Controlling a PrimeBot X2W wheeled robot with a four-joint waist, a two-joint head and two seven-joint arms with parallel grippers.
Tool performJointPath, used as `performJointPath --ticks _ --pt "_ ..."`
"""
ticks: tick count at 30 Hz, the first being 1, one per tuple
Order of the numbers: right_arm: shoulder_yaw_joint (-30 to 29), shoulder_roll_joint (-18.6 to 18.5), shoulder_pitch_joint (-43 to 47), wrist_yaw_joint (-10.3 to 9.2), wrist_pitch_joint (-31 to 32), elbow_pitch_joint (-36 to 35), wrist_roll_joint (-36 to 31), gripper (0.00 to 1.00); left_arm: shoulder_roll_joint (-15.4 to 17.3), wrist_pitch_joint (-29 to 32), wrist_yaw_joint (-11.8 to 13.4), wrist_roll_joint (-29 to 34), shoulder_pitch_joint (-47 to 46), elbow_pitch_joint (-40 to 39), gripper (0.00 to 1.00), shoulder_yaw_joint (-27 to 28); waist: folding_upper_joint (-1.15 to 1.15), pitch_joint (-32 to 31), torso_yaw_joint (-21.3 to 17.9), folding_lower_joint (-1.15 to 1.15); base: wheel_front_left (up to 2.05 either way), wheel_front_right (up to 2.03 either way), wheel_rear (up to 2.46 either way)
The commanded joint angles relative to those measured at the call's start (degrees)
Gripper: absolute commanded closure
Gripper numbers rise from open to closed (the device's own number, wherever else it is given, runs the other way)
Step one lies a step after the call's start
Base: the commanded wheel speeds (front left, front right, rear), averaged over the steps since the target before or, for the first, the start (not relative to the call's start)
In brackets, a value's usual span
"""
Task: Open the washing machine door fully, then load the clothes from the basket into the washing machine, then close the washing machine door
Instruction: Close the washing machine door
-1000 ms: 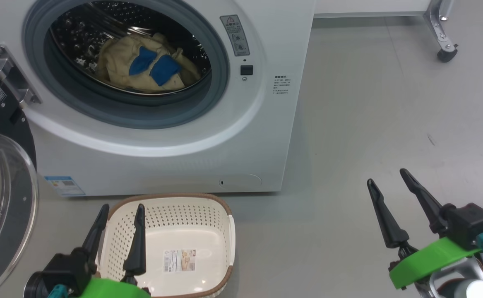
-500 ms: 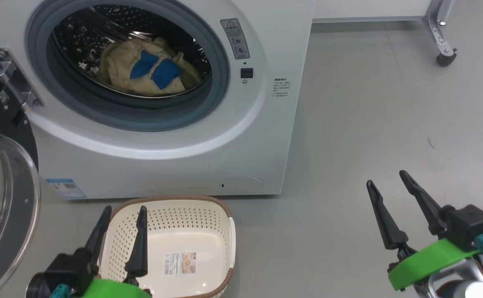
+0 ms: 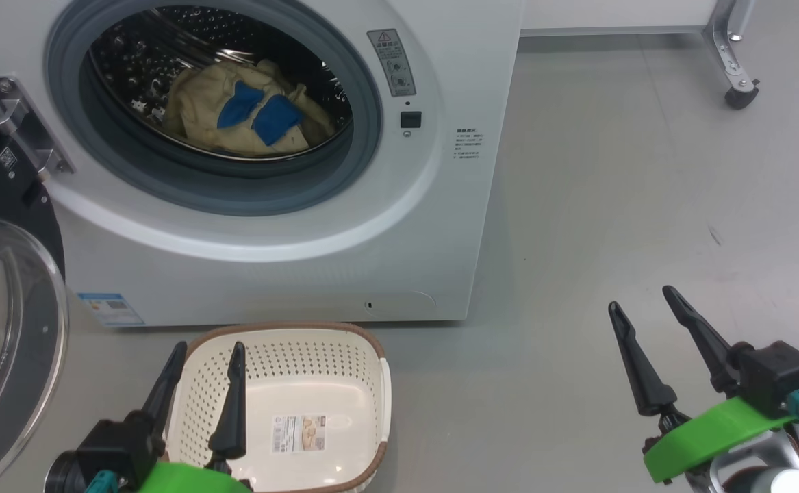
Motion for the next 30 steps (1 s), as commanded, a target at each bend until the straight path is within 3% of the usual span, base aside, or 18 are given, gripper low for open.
performJointPath --ticks 1,12,30 --pt "0.9 -0.3 -2.0 -0.16 0.0 -2.1 -0.3 0.0 1.5 -0.1 14.1 0.9 -2.9 -1.6 0.0 2.0 0.0 0.1 0.0 0.0 0.0 0.0 0.0" --pt "0.6 -0.3 -2.1 -0.16 -0.1 -2.2 -0.2 0.0 1.4 0.0 14.7 1.2 -3.2 -1.5 0.0 1.6 0.0 0.4 0.3 0.0 -0.41 0.41 0.0" --pt "0.6 -0.3 -1.9 -0.16 0.3 -2.5 -0.3 0.0 1.6 -0.4 14.4 0.9 -3.0 -1.2 0.0 1.5 0.0 0.1 0.6 0.0 -1.49 1.48 0.0"
